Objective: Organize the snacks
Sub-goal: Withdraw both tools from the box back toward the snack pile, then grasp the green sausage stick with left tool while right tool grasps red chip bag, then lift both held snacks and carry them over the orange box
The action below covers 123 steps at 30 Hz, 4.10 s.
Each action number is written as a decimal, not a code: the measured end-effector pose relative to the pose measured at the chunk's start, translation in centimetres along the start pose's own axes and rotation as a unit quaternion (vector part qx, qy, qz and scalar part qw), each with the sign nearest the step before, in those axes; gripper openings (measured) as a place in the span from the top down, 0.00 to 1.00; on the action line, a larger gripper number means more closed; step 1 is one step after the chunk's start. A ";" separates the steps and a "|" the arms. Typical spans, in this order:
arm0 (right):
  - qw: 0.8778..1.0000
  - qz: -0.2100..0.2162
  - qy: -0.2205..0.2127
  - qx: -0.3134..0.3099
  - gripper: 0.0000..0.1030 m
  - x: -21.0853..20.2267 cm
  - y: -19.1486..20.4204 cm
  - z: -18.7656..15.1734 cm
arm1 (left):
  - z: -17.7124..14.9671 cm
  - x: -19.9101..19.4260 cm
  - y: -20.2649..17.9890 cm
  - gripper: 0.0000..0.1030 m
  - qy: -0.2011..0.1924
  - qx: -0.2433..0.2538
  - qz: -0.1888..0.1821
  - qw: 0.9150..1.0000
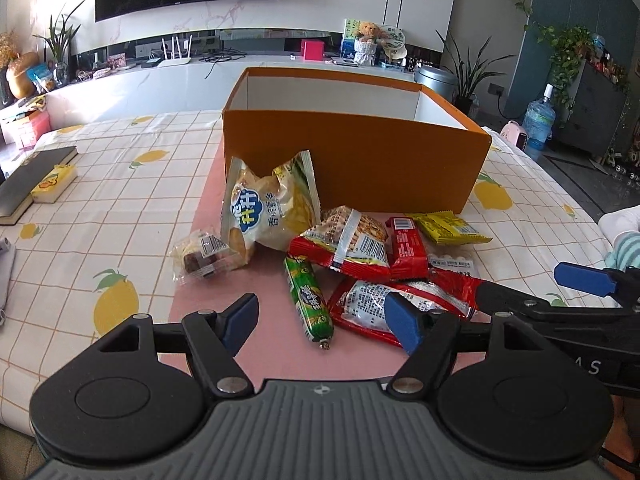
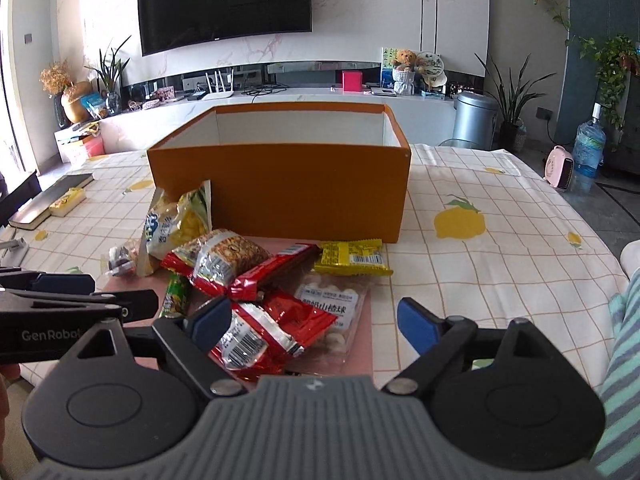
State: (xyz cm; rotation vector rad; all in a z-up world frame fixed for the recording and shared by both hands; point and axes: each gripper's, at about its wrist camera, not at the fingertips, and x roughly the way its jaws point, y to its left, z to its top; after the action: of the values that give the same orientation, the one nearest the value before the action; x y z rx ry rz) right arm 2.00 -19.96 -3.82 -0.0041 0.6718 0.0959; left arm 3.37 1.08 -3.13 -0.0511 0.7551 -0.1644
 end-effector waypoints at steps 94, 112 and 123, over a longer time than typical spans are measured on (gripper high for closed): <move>0.977 0.139 0.120 -0.106 0.35 3.7 5.1 -0.9 | 0.3 2.4 1.9 0.76 0.113 0.036 0.012 0.993; 0.984 0.140 0.043 -0.101 0.35 -2.5 3.9 1.8 | 3.4 -3.5 0.6 0.76 0.041 0.021 0.010 0.999; 0.988 0.120 -0.002 -0.099 0.35 -2.8 1.5 8.2 | 9.4 -4.1 -1.2 0.76 -0.019 0.060 0.009 0.998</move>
State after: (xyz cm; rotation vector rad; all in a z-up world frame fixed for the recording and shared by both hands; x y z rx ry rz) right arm 4.79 -18.48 4.44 -0.1139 0.6542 0.3943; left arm 6.71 0.42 6.60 0.0665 0.7066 -0.1909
